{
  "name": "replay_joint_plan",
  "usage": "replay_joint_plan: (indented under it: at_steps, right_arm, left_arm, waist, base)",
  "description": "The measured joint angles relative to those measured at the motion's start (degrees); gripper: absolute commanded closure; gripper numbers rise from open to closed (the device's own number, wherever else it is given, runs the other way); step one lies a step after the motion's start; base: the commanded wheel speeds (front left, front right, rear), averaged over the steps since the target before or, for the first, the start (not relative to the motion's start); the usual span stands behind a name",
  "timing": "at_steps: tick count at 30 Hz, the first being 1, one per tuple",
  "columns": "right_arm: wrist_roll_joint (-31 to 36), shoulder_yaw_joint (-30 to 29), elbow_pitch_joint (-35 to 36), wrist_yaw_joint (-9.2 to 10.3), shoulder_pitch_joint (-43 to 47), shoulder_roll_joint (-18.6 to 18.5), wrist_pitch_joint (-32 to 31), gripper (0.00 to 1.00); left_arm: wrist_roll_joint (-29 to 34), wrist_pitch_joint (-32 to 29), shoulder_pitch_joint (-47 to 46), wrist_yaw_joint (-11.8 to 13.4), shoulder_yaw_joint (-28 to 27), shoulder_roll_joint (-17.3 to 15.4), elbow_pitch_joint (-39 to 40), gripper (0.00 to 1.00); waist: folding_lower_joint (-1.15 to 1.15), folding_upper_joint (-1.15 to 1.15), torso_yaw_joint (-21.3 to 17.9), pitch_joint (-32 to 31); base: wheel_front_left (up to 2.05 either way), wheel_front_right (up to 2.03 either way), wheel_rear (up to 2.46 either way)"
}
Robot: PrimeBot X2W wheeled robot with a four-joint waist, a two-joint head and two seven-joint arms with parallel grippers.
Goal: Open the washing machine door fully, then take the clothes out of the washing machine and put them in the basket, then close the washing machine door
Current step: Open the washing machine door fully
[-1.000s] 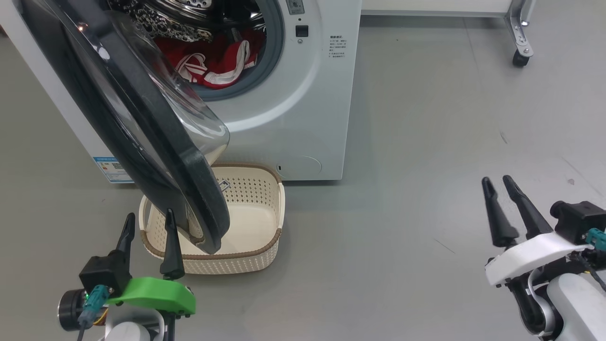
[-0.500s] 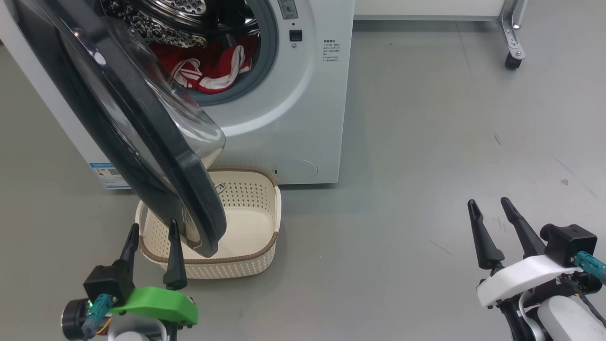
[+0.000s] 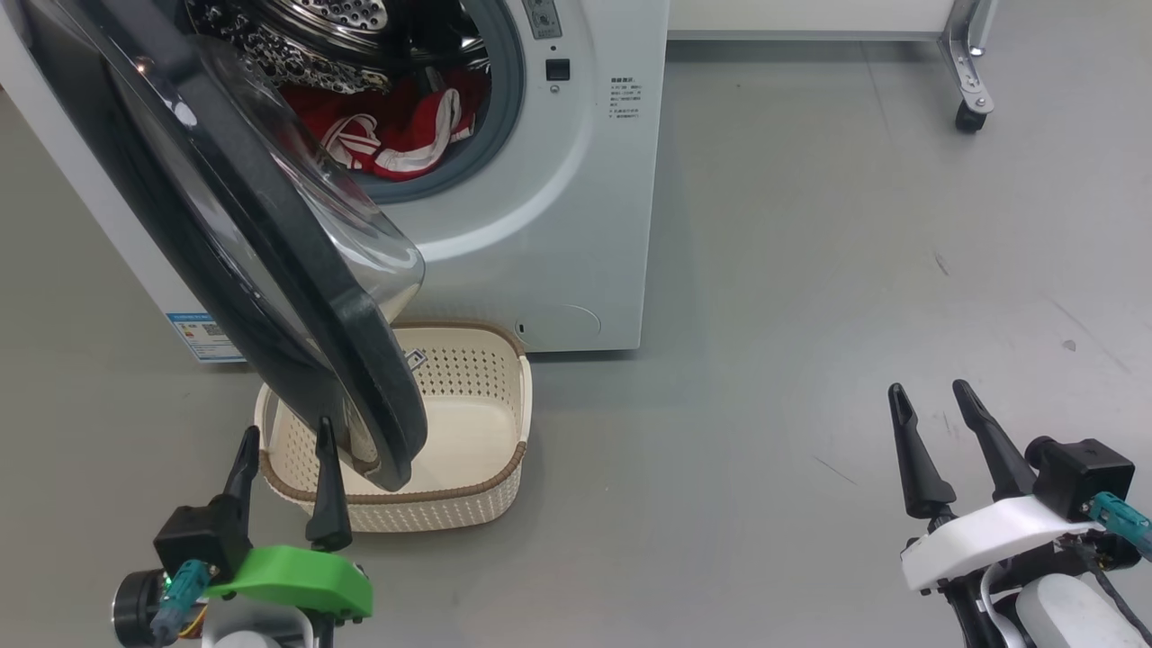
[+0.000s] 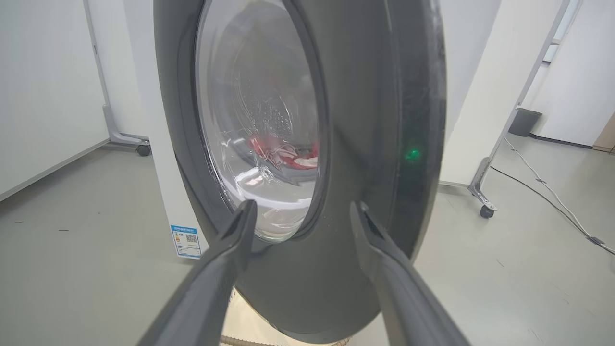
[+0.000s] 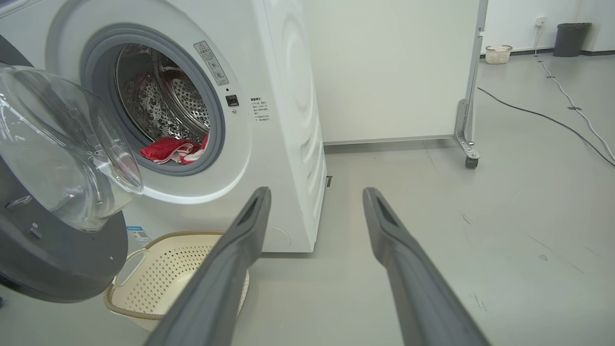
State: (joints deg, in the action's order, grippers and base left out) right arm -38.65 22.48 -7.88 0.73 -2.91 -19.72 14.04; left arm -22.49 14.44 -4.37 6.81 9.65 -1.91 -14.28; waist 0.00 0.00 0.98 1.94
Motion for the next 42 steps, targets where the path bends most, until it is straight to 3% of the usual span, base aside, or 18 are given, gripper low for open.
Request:
replay_joint_plan:
  at_steps: [21, 42]
  right_arm:
    - [2.5, -2.31, 1.13, -0.23, 1.16, 1.34, 0.4, 0.0]
    - [4.0, -3.97, 1.15, -1.85, 2.23, 2.56, 0.4, 0.0]
  left_arm:
    - [0.78, 0.0, 0.0, 0.0, -0.33, -0.02, 0.88, 0.0]
    - [0.88, 0.0, 0.0, 0.0, -0.32, -0.02, 0.64, 0.0]
  waist:
    - [0.0, 0.0, -0.58, 1.08]
    - [0.0, 0.0, -0.81, 1.5]
  base:
    - [0.0, 0.0, 0.0]
    - [0.0, 0.0, 0.0]
